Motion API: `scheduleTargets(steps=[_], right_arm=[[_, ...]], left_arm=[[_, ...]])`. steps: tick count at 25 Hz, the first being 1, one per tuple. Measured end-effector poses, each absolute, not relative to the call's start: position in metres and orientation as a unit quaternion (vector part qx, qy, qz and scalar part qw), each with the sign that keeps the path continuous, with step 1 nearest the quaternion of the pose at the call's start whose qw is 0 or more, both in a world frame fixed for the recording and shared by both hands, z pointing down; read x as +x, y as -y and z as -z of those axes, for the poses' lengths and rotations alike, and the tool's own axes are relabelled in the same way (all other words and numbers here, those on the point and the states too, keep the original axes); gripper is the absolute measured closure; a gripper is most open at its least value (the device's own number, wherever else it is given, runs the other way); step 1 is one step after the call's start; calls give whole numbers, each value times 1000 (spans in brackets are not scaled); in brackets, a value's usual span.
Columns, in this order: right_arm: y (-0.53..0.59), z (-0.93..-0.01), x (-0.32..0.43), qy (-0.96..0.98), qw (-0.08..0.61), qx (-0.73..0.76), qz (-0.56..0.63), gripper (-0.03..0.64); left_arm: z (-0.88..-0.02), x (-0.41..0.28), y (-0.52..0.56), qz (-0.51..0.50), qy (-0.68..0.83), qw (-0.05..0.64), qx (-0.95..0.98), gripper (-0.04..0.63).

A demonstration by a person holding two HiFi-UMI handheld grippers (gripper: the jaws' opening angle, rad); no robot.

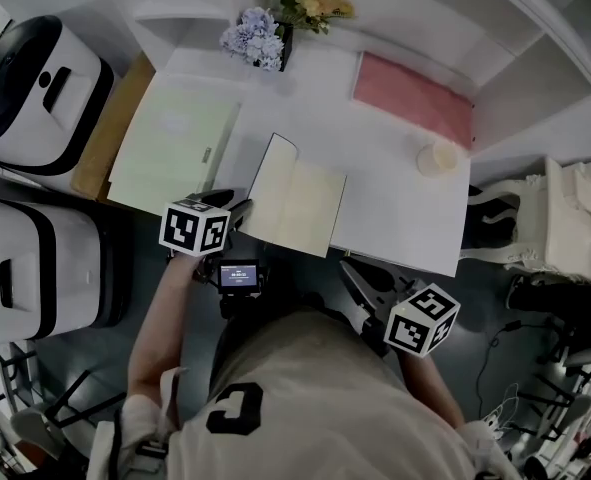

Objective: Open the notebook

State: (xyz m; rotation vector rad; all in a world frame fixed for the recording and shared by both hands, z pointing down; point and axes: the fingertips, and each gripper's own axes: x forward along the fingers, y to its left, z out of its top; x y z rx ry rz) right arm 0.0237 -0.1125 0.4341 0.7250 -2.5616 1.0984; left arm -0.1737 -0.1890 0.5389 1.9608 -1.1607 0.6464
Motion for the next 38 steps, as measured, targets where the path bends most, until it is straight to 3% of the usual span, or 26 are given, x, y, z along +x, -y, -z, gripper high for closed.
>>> scheduleTargets(steps=[3,10,16,22,38], right_arm=[[116,-434,18,881,133,251,-377,603],[124,-437,12,878,135,262,-376,603],[131,-437,11,875,131,267,-381,604],[137,-437,7,875,133,263,-384,604],[132,-443,-12,874,141,252,-391,604]], left_arm=[[-535,-165,188,-209,415,423,778,388],[-533,-149,187,-190,354,449,798,398],[-528,-144,183,-155,306,493,799,526],[-524,-147,183,-115,290,527,791,566],[-534,-186,186,-141,374,484,779,568]])
